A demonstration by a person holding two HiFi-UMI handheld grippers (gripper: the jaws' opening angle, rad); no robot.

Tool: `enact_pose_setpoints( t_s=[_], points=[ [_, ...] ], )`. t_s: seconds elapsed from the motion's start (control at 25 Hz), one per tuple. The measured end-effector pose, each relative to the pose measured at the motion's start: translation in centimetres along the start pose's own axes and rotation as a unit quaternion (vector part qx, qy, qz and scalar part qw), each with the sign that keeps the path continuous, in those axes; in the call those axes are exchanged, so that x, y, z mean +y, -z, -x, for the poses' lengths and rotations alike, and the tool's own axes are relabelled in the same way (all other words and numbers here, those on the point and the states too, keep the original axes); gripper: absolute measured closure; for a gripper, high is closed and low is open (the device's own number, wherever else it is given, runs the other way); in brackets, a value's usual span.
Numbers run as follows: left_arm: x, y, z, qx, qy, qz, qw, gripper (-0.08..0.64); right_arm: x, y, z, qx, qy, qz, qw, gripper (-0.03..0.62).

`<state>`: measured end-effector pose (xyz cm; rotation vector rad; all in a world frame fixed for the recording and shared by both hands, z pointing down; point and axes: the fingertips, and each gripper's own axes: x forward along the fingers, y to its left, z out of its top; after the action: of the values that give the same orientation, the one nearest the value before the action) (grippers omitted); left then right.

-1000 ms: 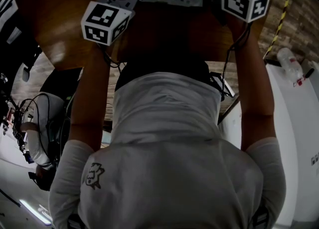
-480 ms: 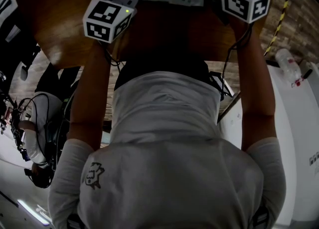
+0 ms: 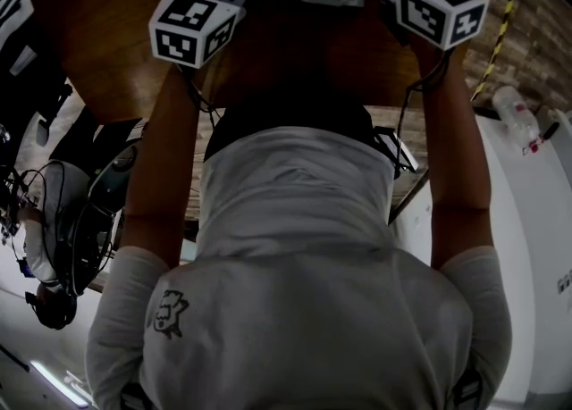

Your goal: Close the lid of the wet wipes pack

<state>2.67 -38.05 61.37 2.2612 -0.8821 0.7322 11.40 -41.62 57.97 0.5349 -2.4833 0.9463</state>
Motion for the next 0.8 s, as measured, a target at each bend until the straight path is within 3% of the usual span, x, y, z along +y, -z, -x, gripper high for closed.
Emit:
enact_pose_setpoints(
  t_s=[0.8],
  points=[
    [0.7,-0.1,0.1,-0.012,-0.003,0.002,0.9999,0.546,3.0,-0.2,1.0,-0.029,0.024,0.002,0.999,0.397]
  ],
)
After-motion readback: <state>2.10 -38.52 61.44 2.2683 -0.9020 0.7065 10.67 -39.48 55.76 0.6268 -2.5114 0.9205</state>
